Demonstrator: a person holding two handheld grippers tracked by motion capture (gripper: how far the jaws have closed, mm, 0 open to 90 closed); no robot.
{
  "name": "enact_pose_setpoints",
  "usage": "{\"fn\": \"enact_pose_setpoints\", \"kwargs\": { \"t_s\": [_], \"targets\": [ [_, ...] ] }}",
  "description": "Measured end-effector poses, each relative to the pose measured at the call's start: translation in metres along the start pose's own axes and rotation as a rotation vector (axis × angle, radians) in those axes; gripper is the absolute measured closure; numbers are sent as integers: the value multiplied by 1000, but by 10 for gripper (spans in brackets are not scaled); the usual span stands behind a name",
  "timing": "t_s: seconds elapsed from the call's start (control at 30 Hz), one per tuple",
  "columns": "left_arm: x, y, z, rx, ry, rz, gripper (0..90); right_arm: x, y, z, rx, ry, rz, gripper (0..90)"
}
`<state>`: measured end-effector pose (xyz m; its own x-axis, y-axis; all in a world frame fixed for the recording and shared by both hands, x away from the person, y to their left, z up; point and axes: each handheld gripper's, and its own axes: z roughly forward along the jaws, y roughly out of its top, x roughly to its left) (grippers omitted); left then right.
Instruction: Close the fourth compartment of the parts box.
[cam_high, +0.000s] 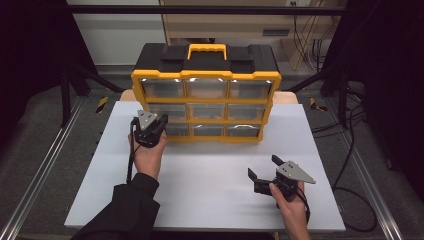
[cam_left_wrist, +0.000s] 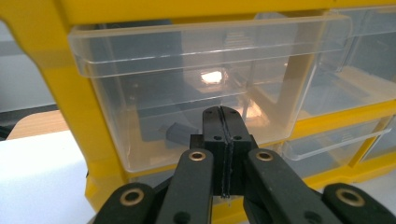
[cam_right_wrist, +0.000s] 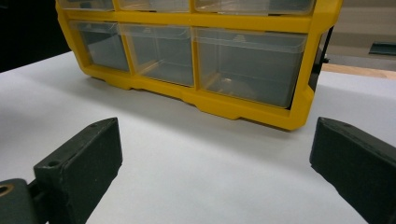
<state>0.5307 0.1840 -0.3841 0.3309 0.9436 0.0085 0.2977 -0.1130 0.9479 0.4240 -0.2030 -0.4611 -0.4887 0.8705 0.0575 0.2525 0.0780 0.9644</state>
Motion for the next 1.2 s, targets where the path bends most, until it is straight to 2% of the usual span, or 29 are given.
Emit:
{"fn": "enact_pose_setpoints", "kwargs": {
  "t_s": [0.37,0.63,1.2],
  "targets": [
    [-7,5,8,3,-7,14,900,0,0,0,7,0,0,27],
    [-5,8,14,-2,-4,-5,900,-1,0,0,8,0,-1,26],
    [-7,7,15,-6,-8,1,900,0,0,1,7,1,-2,26]
  ]
}}
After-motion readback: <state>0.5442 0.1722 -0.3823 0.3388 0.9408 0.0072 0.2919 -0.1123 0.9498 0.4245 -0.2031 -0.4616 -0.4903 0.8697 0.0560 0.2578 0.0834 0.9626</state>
